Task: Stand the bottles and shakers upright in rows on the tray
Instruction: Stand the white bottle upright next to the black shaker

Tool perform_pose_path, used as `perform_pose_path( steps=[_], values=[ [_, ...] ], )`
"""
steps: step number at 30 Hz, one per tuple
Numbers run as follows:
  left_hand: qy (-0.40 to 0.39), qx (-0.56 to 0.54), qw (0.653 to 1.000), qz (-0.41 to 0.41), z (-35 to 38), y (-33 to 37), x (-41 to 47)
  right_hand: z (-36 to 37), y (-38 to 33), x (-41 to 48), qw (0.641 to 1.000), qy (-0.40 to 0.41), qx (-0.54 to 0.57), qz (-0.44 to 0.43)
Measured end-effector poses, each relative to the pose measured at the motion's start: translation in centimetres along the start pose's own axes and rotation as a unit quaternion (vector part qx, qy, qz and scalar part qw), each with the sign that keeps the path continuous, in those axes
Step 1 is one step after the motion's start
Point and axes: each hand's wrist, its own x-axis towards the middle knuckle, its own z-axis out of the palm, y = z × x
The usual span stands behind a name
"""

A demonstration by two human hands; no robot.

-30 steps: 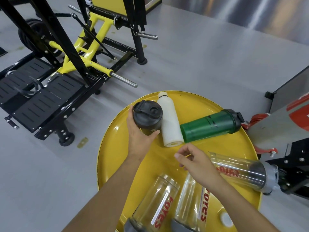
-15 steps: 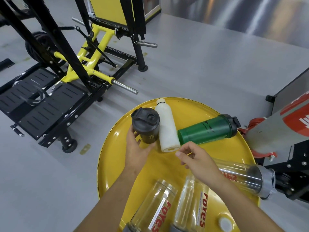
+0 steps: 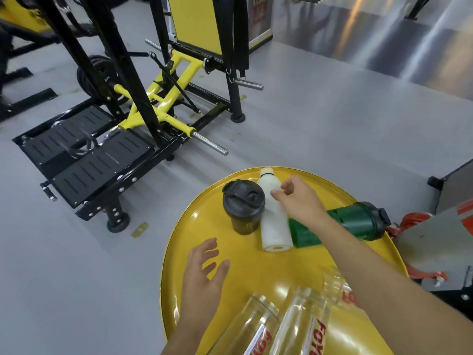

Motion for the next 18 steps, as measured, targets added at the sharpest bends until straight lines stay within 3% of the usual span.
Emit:
perform_pose_path(
  steps=[10, 18],
  values=[
    [-0.022, 0.002, 0.999, -0.029, -0.7, -0.9, -0.2, 3.4, 0.5, 5.7, 0.991, -0.057, -0.076, 0.09],
    [-0.086, 0.059, 0.994, 0.005, -0.2, 0.1, 1.0, 3.0, 0.7, 5.2, 0.996, -0.01, -0.049, 0.078]
  ],
)
